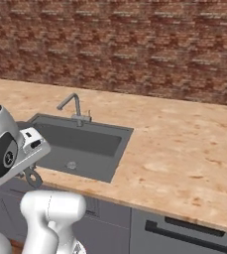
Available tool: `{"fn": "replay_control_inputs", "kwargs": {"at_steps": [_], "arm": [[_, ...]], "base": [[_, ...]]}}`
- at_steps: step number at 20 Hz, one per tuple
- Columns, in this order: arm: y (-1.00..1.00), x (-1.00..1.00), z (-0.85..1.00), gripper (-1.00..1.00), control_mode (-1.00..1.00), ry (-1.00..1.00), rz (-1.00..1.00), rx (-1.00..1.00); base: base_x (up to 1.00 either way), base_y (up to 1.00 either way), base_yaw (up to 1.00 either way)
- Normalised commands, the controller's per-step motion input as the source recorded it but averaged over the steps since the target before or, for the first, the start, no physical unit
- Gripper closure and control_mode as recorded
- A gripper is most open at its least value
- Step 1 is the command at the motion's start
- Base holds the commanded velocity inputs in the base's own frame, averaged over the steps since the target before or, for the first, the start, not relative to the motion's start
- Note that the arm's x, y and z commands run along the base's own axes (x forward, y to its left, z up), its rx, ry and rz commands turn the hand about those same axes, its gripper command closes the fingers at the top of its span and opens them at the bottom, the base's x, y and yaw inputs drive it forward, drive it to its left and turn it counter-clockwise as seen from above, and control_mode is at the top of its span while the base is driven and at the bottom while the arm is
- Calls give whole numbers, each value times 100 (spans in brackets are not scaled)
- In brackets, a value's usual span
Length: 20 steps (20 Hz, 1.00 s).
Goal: Pick up the pan with the steak in it and place it on the dining table. Then place the steak on the plate.
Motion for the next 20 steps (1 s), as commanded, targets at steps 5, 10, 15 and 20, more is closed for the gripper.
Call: {"fn": "replay_control_inputs", "kwargs": {"at_steps": [5, 10, 15, 20], "arm": [[0, 0, 0, 100, 100, 0, 0, 0], [0, 0, 0, 100, 100, 0, 0, 0], [0, 0, 0, 100, 100, 0, 0, 0], [0, 0, 0, 100, 100, 0, 0, 0]], "base": [[-3, 0, 2], [0, 47, 0], [-1, 40, 0], [0, 9, 0]]}}
